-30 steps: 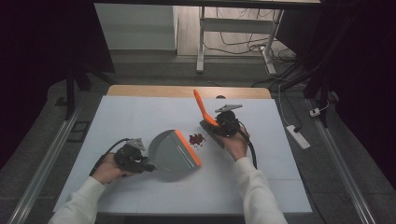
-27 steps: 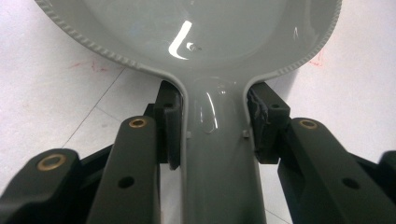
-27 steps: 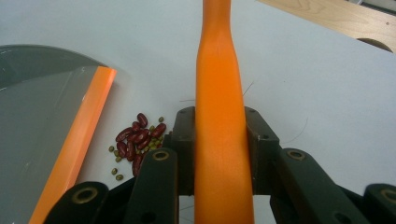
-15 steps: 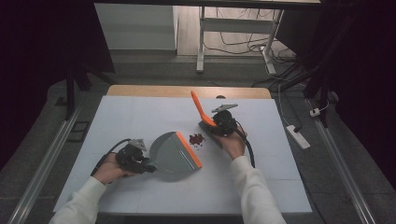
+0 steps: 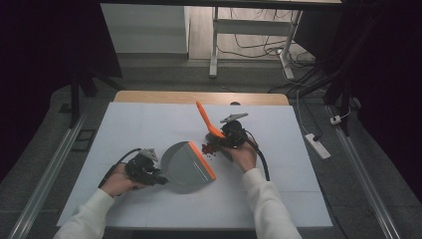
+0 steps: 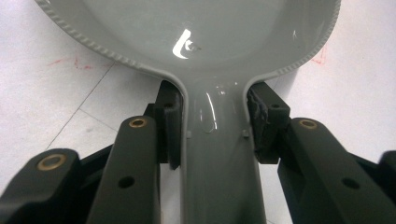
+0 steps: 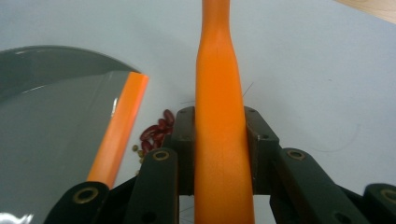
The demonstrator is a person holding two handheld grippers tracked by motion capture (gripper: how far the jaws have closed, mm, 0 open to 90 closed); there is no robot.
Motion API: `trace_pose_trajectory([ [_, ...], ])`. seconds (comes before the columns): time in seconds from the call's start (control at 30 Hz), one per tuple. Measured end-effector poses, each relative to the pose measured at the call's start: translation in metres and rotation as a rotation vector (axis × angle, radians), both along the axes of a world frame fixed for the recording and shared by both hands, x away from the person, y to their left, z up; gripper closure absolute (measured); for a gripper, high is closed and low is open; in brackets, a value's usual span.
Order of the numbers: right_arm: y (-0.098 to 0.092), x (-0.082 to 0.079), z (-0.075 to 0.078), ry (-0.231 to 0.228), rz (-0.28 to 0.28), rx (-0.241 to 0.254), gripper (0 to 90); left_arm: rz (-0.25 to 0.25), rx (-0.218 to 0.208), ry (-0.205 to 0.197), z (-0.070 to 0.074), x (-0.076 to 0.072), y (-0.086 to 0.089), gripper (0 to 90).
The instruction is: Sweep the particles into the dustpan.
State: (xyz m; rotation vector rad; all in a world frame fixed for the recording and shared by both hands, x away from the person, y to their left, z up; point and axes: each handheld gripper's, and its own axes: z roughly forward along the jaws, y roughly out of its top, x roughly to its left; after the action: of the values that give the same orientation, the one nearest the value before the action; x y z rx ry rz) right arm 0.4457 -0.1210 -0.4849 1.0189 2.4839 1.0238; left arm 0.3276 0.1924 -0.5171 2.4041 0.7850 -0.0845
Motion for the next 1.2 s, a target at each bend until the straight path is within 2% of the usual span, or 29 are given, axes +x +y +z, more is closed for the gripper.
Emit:
trace_pose_trajectory([
  [0.2, 0.005, -0.004, -0.001, -0.004, 0.009, 0.000, 70.0, 0.002, 0.000, 0.005, 0.000, 0.000, -0.001, 61.9],
  [0.37, 0.009, -0.009, -0.001, -0.013, 0.024, -0.019, 70.0, 0.001, -0.002, 0.006, 0.000, 0.000, -0.001, 61.9],
  [0.57, 0.015, -0.018, -0.001, -0.023, 0.060, -0.034, 70.0, 0.001, -0.003, 0.008, -0.001, 0.001, -0.001, 61.9],
  [0.9, 0.023, -0.030, -0.002, -0.018, 0.107, -0.015, 70.0, 0.001, -0.003, 0.008, -0.001, 0.000, -0.001, 61.9],
  [1.13, 0.030, -0.039, -0.002, -0.001, 0.152, 0.041, 70.0, -0.001, 0.002, 0.007, -0.001, 0.000, -0.001, 61.9],
  [1.2, 0.033, -0.041, -0.001, -0.005, 0.160, 0.042, 70.1, -0.002, 0.001, 0.007, -0.001, 0.001, -0.001, 61.9],
])
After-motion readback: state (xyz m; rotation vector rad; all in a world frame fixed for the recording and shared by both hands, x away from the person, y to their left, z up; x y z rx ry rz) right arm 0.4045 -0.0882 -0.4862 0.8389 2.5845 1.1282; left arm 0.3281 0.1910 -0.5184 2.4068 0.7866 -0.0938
